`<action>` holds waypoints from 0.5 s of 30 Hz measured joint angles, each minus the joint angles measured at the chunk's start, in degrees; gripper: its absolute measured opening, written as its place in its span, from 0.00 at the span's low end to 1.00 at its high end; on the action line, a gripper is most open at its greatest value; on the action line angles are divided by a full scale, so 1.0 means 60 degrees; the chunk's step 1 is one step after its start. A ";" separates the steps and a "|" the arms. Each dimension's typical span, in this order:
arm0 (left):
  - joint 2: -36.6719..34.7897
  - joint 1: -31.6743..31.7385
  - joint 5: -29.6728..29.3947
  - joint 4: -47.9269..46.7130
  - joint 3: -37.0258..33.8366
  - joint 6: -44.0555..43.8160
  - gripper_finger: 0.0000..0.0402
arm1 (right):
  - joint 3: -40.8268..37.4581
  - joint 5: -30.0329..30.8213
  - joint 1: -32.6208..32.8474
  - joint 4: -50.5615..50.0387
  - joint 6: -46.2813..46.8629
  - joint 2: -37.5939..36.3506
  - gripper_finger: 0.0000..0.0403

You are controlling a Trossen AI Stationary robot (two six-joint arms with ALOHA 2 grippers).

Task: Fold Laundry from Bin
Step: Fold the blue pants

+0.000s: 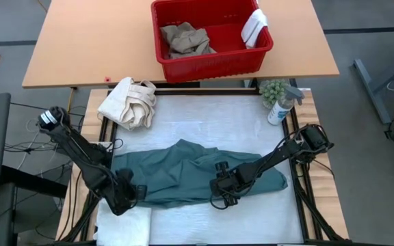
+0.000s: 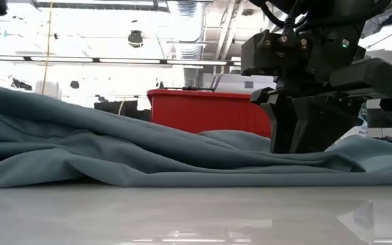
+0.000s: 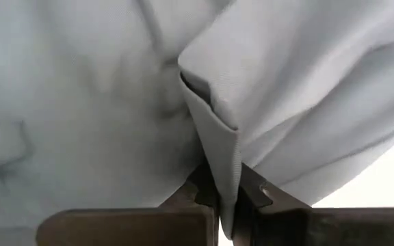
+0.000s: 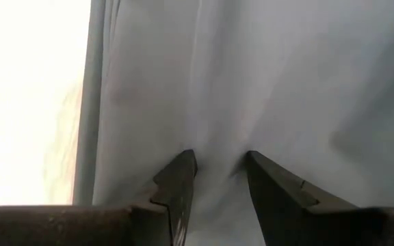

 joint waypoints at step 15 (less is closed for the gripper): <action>-0.0773 -0.0099 -0.0649 -0.1774 0.0871 0.0019 0.00 | -0.0004 -0.0248 -0.0104 0.0033 0.0000 0.0027 0.41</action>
